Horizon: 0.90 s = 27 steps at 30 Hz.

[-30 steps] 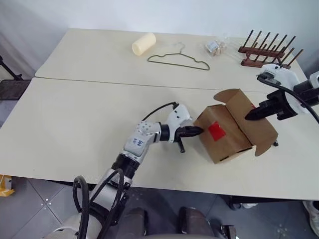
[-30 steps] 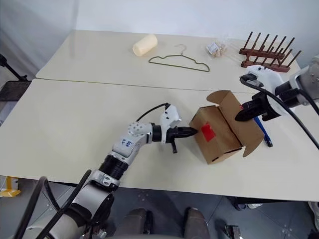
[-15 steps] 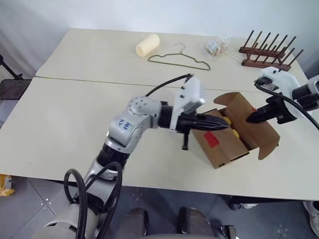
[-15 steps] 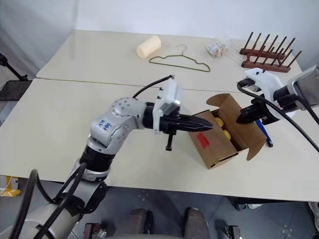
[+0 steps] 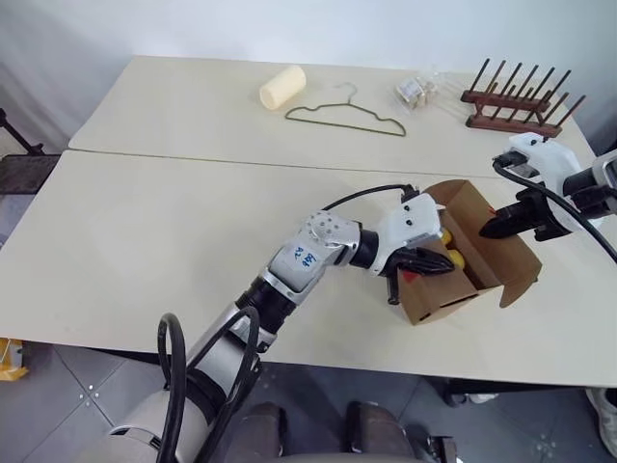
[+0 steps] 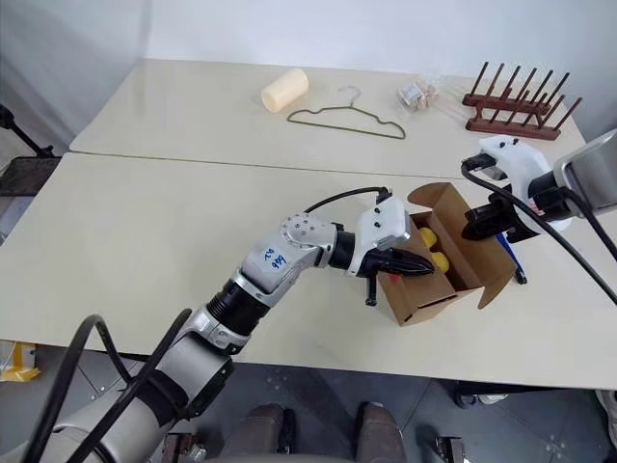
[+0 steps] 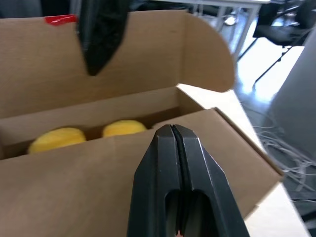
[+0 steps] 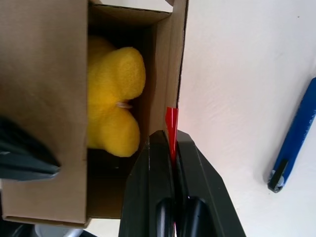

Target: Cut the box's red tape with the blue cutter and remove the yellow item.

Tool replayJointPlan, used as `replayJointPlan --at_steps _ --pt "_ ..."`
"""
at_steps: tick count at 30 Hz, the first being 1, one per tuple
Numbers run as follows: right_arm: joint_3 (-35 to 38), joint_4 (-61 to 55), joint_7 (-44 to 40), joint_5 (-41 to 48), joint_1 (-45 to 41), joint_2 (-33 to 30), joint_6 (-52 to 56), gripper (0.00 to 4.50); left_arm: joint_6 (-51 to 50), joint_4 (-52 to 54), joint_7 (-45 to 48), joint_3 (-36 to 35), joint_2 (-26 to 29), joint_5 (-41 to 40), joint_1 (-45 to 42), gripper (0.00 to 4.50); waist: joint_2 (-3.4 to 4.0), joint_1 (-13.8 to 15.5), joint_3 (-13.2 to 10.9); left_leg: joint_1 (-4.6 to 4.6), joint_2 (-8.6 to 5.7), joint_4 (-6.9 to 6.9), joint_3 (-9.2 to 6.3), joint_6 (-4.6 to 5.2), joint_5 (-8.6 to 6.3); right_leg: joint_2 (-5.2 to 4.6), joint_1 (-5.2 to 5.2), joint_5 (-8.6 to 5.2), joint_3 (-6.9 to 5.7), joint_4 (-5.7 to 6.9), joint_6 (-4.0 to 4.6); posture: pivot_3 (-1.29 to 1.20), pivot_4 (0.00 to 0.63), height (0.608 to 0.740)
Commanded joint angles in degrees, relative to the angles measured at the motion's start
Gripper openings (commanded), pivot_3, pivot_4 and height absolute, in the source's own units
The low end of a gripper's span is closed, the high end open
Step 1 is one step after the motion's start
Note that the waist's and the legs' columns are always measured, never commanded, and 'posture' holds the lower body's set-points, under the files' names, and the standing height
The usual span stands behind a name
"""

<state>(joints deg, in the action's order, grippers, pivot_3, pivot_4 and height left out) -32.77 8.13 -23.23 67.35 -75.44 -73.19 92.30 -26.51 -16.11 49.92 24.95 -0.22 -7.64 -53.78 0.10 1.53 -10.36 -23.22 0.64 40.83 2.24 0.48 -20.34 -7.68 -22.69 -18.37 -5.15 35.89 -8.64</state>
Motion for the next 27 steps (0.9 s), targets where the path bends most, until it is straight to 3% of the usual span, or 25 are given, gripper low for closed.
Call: replayJointPlan --at_steps 1,11,18,27 --pt "1.96 0.08 0.57 2.0 -0.23 -1.29 0.2 0.02 -4.38 2.26 1.54 1.88 2.35 1.01 1.76 0.0 0.01 -0.03 0.01 0.0 0.02 0.03 0.0 0.0 0.0 0.0 0.01 0.01 0.0 0.02 0.02 0.0 0.15 0.74" --pt "-0.49 3.75 -9.04 -12.71 -0.97 -0.62 0.2 0.02 -12.82 11.27 1.72 1.29 10.93 0.35 8.67 0.0 0.13 0.02 0.08 0.07 0.06 0.16 -0.02 0.0 0.0 0.04 0.12 0.04 0.03 0.05 0.07 0.0 0.15 0.74" --pt "-1.09 2.87 -16.02 -20.23 0.28 2.46 0.2 0.02 -14.53 14.22 -3.93 -2.64 10.69 -0.21 11.57 0.0 0.13 -0.08 0.08 0.12 0.06 0.28 -0.02 0.04 0.01 0.04 0.21 0.1 0.09 0.06 0.09 0.0 0.15 0.74" --pt "-0.47 1.66 -20.76 -27.96 2.62 5.11 -0.35 0.02 -19.42 19.57 -5.07 -2.76 12.87 -1.67 13.79 0.0 0.14 -0.19 0.09 0.25 0.07 0.29 0.0 0.06 0.05 0.06 0.22 0.14 0.24 0.13 0.12 0.0 0.15 0.74"
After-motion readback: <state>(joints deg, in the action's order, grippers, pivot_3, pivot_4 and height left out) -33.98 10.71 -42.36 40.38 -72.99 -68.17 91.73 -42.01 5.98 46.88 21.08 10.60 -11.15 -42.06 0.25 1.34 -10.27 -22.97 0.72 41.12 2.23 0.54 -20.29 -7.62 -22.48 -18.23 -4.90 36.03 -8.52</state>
